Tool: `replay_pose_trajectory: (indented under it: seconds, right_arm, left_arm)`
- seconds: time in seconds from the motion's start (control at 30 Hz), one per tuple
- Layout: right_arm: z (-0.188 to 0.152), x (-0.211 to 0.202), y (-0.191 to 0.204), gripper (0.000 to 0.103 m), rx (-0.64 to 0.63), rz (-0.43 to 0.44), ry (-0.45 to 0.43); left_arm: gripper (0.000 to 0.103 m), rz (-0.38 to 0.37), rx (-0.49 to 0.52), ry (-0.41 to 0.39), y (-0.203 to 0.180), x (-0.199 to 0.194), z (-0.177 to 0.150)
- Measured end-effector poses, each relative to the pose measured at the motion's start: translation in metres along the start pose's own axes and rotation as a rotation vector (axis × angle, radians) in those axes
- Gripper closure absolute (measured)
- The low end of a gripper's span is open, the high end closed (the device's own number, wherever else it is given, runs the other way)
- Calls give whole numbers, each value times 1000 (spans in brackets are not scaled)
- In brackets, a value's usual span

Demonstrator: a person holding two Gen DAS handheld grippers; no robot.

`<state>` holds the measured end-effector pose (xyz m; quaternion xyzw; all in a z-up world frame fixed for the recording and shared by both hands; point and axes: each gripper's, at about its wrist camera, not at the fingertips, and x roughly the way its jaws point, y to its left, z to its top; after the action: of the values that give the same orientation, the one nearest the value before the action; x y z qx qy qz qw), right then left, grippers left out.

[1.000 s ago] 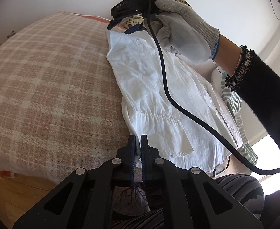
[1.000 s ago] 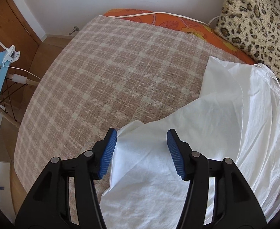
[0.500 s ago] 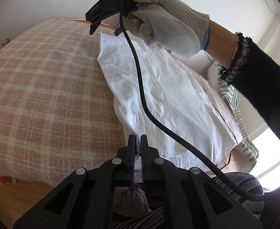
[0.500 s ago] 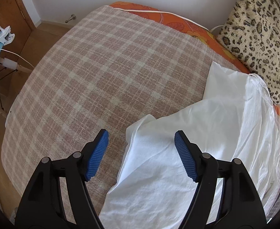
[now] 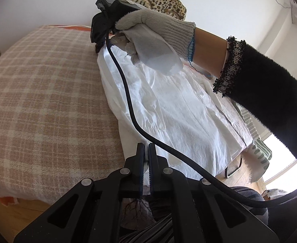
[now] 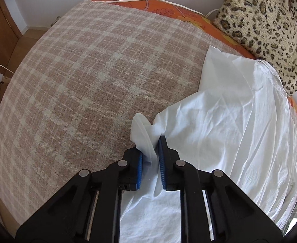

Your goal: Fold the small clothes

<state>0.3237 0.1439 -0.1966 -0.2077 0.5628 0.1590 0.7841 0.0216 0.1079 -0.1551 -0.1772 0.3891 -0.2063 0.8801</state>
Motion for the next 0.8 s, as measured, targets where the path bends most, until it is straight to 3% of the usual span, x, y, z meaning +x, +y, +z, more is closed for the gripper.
replay_pose_trajectory:
  seconds: [0.23, 0.5, 0.8]
  right_arm:
    - [-12, -28, -43, 94, 99, 154, -64]
    - [-29, -64, -104, 95, 164, 220, -134]
    - [-65, -75, -176, 95, 252, 241, -174]
  left_arm:
    - [101, -8, 44, 20, -13, -1, 4]
    - [101, -52, 136, 55, -48, 6, 13]
    - [101, -112, 283, 148, -93, 33, 19]
